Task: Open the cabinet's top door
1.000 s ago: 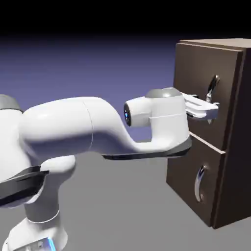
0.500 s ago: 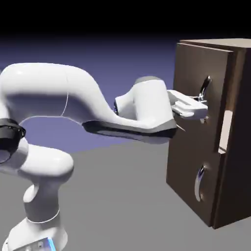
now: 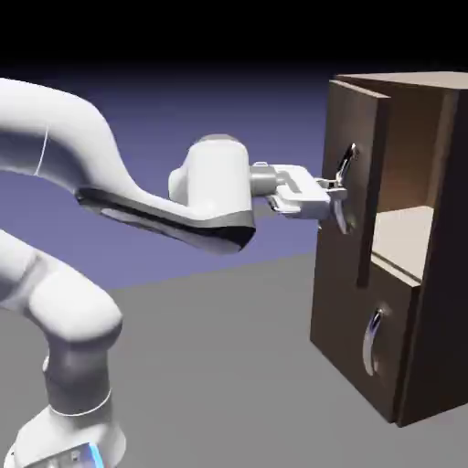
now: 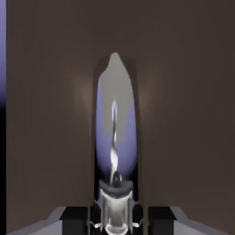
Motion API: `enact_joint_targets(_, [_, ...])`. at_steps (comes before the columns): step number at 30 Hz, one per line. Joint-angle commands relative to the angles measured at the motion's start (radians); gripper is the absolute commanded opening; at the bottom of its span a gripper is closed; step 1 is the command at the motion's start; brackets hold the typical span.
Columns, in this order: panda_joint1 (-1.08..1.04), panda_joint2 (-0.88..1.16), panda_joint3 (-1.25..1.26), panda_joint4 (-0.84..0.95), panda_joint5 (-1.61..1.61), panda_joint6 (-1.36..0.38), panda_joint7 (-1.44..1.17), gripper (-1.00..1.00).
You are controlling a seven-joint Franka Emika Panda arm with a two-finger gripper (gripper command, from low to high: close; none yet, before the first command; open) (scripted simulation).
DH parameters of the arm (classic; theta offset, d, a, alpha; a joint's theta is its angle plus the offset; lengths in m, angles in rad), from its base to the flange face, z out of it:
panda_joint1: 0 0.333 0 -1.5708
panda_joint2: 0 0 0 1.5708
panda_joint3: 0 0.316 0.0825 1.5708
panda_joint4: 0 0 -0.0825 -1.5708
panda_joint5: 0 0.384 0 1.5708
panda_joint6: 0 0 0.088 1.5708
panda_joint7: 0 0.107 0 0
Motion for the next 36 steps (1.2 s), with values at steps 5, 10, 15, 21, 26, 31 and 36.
enact_joint_targets(5, [-0.064, -0.066, 0.146, -0.086, 0.215, -0.112, -0.099, -1.0])
enact_joint_targets(10, [-0.083, -0.119, 0.29, -0.146, 0.433, -0.246, -0.178, -1.0])
enact_joint_targets(15, [-0.07, -0.141, 0.442, -0.173, 0.65, -0.408, -0.232, -1.0])
enact_joint_targets(21, [-0.041, -0.098, 0.645, -0.144, 0.911, -0.643, -0.257, -1.0])
enact_joint_targets(26, [-0.042, 0.006, 0.817, -0.057, 1.105, -0.86, -0.243, -1.0])
enact_joint_targets(31, [-0.083, 0.149, 0.973, 0.076, 1.251, -1.078, -0.209, -1.0])
enact_joint_targets(36, [-0.151, 0.314, 1.114, 0.236, 1.346, -1.295, -0.158, -1.0])
